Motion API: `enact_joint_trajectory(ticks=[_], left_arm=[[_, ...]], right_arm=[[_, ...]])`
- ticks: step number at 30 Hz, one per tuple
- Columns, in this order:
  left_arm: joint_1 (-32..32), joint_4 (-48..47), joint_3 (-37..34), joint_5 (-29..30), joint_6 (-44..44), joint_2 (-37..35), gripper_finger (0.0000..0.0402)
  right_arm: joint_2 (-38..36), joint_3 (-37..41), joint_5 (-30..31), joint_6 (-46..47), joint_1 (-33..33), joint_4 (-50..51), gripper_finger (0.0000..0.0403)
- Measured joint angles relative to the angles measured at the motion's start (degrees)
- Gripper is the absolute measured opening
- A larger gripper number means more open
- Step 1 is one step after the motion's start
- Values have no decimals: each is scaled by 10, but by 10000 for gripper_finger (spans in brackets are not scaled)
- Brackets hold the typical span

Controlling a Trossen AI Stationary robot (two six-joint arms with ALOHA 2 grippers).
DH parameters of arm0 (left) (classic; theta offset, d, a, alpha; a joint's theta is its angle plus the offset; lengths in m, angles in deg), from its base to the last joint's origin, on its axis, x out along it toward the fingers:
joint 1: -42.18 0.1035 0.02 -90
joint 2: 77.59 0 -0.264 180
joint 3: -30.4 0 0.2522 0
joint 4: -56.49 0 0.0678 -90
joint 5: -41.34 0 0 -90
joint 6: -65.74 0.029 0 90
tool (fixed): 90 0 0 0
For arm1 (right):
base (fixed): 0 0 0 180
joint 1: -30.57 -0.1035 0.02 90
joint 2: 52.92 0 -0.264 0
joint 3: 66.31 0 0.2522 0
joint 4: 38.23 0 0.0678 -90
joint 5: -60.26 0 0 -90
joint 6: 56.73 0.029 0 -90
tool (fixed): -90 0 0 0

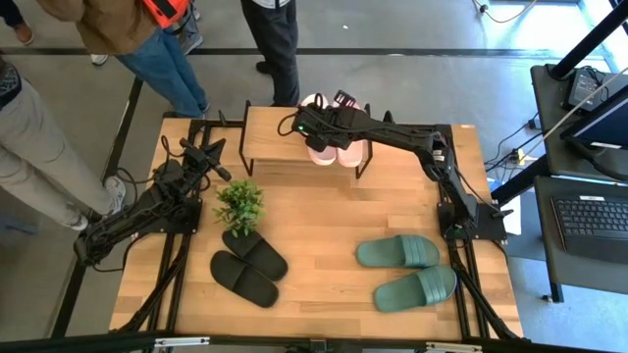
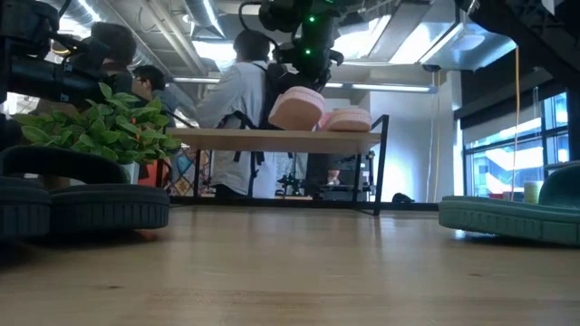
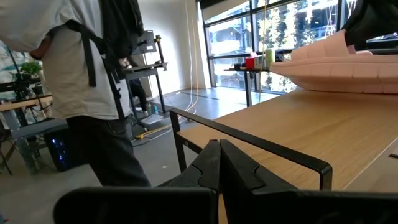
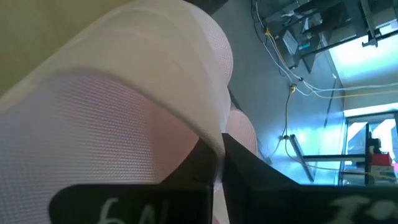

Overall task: Pick and place slides into the shelf
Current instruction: Put the pink slide on the shelf

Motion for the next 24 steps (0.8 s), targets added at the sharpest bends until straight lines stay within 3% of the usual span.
enact_joint_trajectory(ticks=[24], left_arm=[[0, 0, 0, 0, 0, 0, 0]], right_arm=[[0, 0, -26, 14, 1, 3, 13]])
